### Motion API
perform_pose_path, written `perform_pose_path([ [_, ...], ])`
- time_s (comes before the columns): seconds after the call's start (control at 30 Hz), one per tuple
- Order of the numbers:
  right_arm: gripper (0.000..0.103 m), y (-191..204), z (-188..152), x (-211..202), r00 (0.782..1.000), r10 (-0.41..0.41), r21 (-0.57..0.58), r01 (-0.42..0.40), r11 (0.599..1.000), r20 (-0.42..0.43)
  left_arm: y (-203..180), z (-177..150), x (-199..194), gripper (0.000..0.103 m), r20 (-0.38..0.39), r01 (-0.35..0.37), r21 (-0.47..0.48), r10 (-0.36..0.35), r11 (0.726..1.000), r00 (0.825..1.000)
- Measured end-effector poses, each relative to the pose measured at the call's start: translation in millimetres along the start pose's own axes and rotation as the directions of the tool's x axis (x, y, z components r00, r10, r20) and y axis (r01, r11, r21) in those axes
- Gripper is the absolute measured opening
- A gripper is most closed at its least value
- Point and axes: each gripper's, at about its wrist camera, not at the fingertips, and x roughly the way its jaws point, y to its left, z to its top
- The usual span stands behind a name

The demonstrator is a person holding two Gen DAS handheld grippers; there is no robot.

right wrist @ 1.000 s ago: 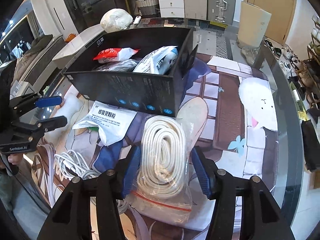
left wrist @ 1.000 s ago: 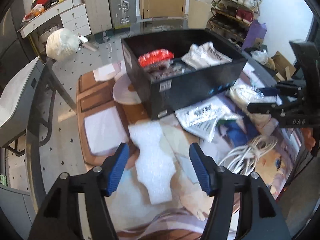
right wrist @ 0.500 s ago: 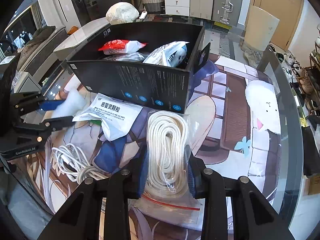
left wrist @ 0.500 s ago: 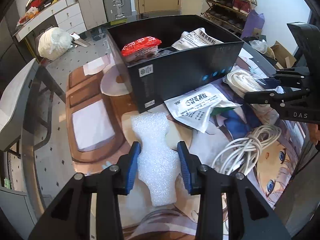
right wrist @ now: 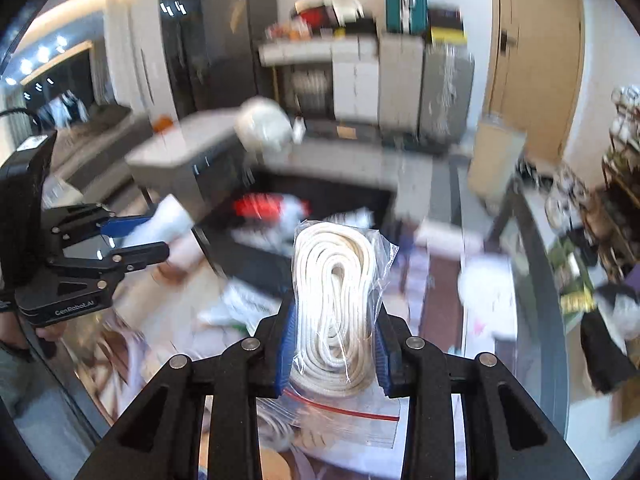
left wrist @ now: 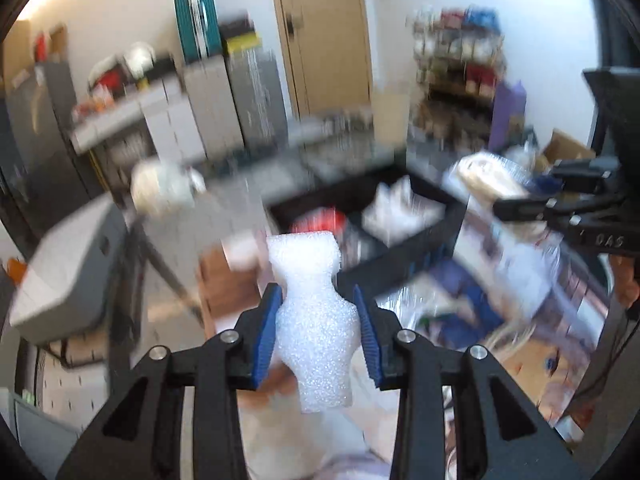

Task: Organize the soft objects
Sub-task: 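Grasp the white foam piece with the left gripper while the right grasps the bagged rope, then lift the foam piece and bagged rope up toward the black box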

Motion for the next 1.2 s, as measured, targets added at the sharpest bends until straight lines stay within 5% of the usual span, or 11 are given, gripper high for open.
perform_pose_path([
  [0.1,0.033,5.1,5.2,-21.5,0.991,0.002,-0.01,0.0,1.0,0.133,-1.8,8.6,-26.6,0.036,0.159,-0.025,0.011,0.023,1.0,0.987],
  [0.27,0.033,13.1,4.5,-60.4,0.935,-0.034,-0.021,0.044,0.999,0.352,0.1,10.9,-62.7,0.036,0.367,-0.057,-0.005,0.055,0.998,0.928],
  [0.4,0.033,17.2,1.6,-83.6,0.874,-0.091,-0.015,0.112,0.994,0.477,1.6,9.9,-75.3,0.036,0.418,-0.026,0.019,0.015,0.999,0.908],
  [0.47,0.033,18.9,-1.0,-89.8,0.863,-0.093,-0.016,0.117,0.993,0.497,3.0,8.7,-76.3,0.036,0.425,-0.02,0.025,0.007,0.999,0.905],
  [0.7,0.033,21.3,-0.3,-93.8,0.866,-0.082,-0.019,0.105,0.994,0.494,-2.6,9.1,-80.8,0.036,0.424,-0.011,0.019,0.002,1.0,0.906],
  [0.87,0.033,18.6,1.4,-90.4,0.863,-0.078,-0.022,0.103,0.994,0.499,-4.0,8.4,-89.5,0.036,0.467,-0.034,0.003,0.028,0.999,0.884],
  [1.2,0.033,24.5,16.2,-84.0,0.865,-0.057,-0.035,0.085,0.996,0.499,-1.9,21.0,-91.6,0.036,0.496,-0.011,-0.029,0.024,1.0,0.868],
])
